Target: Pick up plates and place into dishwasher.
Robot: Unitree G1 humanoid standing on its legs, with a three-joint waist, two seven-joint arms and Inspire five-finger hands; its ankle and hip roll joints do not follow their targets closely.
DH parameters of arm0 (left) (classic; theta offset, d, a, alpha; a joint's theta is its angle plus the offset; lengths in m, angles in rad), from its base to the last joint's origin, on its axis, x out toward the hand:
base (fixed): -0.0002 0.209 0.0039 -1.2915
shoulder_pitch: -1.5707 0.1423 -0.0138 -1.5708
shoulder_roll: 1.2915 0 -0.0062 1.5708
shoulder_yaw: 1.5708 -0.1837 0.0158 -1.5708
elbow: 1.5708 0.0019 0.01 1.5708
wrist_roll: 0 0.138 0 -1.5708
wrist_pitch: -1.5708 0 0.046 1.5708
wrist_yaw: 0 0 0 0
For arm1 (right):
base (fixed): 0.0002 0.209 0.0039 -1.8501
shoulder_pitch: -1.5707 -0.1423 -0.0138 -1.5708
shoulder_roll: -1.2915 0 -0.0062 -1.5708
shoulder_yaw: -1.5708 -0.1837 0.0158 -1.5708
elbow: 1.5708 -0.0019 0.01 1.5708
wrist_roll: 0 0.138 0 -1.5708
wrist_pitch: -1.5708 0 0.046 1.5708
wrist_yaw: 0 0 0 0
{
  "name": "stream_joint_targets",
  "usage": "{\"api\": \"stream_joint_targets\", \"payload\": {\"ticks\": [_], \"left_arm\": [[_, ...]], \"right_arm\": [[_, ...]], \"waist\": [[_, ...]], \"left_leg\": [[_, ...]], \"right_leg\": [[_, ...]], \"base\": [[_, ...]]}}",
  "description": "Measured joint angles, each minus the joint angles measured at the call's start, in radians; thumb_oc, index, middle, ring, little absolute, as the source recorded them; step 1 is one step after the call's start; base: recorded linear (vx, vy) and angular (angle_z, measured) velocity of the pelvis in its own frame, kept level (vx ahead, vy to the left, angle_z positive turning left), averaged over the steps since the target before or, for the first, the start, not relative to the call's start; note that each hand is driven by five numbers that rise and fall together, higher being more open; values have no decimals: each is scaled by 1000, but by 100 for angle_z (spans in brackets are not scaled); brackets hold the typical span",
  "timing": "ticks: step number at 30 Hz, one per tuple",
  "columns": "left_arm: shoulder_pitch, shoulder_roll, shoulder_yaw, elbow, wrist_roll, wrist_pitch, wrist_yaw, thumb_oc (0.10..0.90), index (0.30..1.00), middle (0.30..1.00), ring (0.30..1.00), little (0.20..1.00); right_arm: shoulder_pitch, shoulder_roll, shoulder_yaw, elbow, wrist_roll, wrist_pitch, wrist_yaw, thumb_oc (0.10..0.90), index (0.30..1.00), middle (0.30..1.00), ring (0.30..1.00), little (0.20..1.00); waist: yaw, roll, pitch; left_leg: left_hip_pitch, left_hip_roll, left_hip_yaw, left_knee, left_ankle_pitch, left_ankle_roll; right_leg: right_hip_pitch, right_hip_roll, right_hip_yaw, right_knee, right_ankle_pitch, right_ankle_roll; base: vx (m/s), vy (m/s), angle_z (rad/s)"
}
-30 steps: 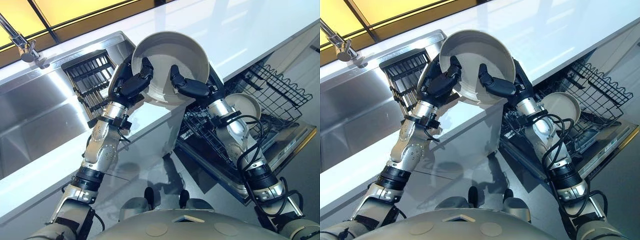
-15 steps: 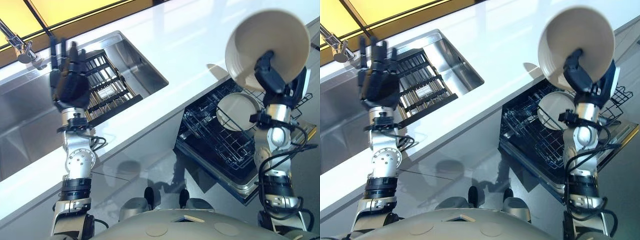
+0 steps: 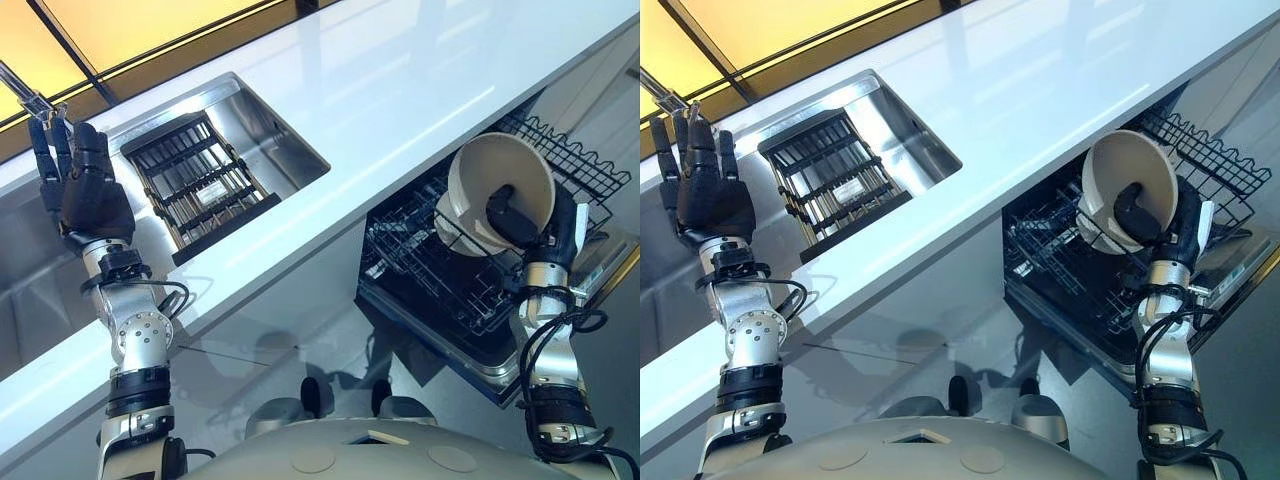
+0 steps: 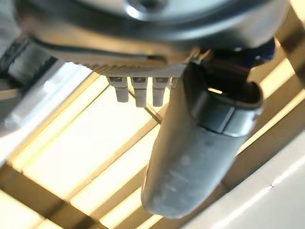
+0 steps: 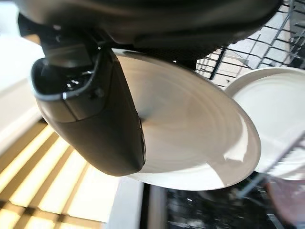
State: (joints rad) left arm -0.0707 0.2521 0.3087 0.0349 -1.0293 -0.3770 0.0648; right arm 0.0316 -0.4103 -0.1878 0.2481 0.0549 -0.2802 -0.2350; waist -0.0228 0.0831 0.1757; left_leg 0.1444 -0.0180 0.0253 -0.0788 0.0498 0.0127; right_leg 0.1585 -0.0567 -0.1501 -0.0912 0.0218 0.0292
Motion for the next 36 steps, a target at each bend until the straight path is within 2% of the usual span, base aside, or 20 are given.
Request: {"api": "stream_joint_targets", "payload": {"ticks": [5, 10, 12, 18, 26, 27, 28, 29, 36], "left_arm": [[33, 58, 13, 33, 201, 0, 109, 800, 900, 900, 900, 900], [70, 102, 13, 96, 365, 6, 165, 800, 900, 900, 900, 900], [78, 124, 13, 130, 429, 29, 172, 800, 900, 900, 900, 900], [152, 208, 13, 154, 597, 96, 156, 800, 900, 900, 900, 900], [182, 234, 5, 190, 648, 164, 51, 800, 900, 900, 900, 900], [184, 234, -2, 192, 648, 174, 36, 800, 900, 900, 900, 900], [189, 235, -9, 192, 648, 180, 22, 800, 900, 900, 900, 900], [191, 235, -20, 192, 648, 181, 10, 800, 900, 900, 900, 900], [187, 249, -37, 193, 648, 181, -68, 800, 900, 900, 900, 900]], "right_arm": [[12, -49, 11, 63, -114, 9, 14, 100, 300, 300, 300, 200], [14, -90, 51, 117, -184, 67, 23, 100, 300, 300, 300, 200], [17, -94, 60, 146, -199, 94, 28, 100, 300, 300, 300, 200], [27, -97, 96, 182, -202, 160, 37, 100, 300, 300, 300, 200], [2, -105, 99, 187, -193, 176, 4, 100, 300, 300, 300, 200], [-5, -105, 107, 194, -192, 178, -8, 188, 375, 375, 375, 288], [-10, -105, 115, 196, -191, 181, -18, 611, 738, 738, 738, 711], [-14, -105, 120, 197, -191, 183, -24, 800, 900, 900, 900, 900], [-57, -104, 158, 209, -149, 192, -72, 800, 900, 900, 900, 900]], "waist": [[2, 23, 6], [8, 37, 14], [17, 46, 20], [33, 73, 48], [49, 72, 56], [49, 72, 56], [48, 72, 56], [49, 73, 57], [58, 91, 69]], "left_leg": [[-13, 0, -2, 3, 0, 0], [-19, 0, -10, 5, 1, -1], [-21, -1, -18, 7, 1, -1], [-49, -4, -46, 23, 1, -3], [-82, -3, -64, 43, -1, -8], [-84, -4, -68, 47, -1, -8], [-85, -5, -73, 48, -1, -8], [-87, -5, -76, 49, -1, -8], [-115, -5, -87, 60, 1, -10]], "right_leg": [[-11, -1, -5, 0, 0, -1], [-12, -1, -13, 0, -3, -1], [-10, -2, -22, 0, -7, 3], [-17, -3, -46, 0, -10, 1], [-33, -2, -62, 6, -16, -3], [-33, -2, -65, 6, -16, -2], [-33, -2, -68, 7, -16, -2], [-33, -3, -72, 7, -16, -3], [-64, -3, -81, 40, -28, -6]], "base": [[8, 27, 1], [-2, 15, 3], [-6, 19, 12], [-6, 11, 15], [-2, 14, 7], [-12, 23, 9], [-15, 22, 10], [-20, 17, 10], [-15, 0, 4]]}}
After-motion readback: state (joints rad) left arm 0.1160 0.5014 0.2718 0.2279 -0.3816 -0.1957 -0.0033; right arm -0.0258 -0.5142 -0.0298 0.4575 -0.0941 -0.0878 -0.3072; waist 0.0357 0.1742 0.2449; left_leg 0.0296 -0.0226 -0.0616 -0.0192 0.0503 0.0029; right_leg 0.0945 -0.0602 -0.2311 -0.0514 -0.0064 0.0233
